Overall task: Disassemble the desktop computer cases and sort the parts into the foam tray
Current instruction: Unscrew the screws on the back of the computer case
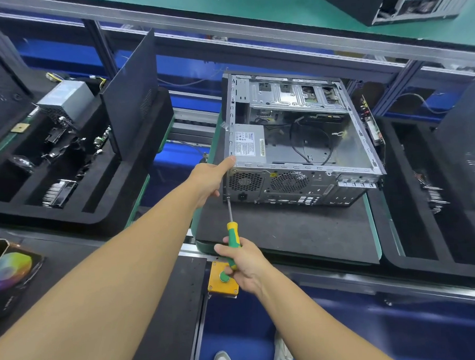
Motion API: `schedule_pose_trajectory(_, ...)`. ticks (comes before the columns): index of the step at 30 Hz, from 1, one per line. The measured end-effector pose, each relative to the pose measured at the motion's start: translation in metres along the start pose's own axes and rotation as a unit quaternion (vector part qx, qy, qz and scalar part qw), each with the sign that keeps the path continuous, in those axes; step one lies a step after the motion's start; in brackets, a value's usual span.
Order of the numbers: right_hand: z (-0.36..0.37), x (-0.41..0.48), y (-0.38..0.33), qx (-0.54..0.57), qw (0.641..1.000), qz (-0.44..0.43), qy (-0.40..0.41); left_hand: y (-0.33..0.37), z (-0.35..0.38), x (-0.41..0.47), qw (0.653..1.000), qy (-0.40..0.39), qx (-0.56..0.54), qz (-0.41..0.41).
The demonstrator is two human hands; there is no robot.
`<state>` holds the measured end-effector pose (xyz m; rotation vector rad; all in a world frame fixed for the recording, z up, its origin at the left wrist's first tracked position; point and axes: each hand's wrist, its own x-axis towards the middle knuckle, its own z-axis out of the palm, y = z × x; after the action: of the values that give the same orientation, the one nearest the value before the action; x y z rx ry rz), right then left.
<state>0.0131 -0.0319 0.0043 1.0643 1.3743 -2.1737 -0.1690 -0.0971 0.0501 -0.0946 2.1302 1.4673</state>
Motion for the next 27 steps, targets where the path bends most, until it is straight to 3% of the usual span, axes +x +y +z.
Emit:
schedule_pose_trajectory(12, -0.015, -0.003, -0.02, 0.077, 0.99, 0.059, -0.107, 0.002, -0.003, -0.002, 1.0, -0.003, 0.003, -0.005)
schedule_pose_trajectory(22, -0.016, -0.002, -0.005, 0.063, 0.997, 0.015, -0.042, 0.002, -0.003, -0.002, 1.0, -0.013, -0.002, -0.004)
schedule_pose_trajectory(27, -0.015, -0.004, -0.017, 0.132, 0.985, 0.081, -0.073, 0.005, -0.003, -0.004, 1.0, -0.014, -0.007, -0.003)
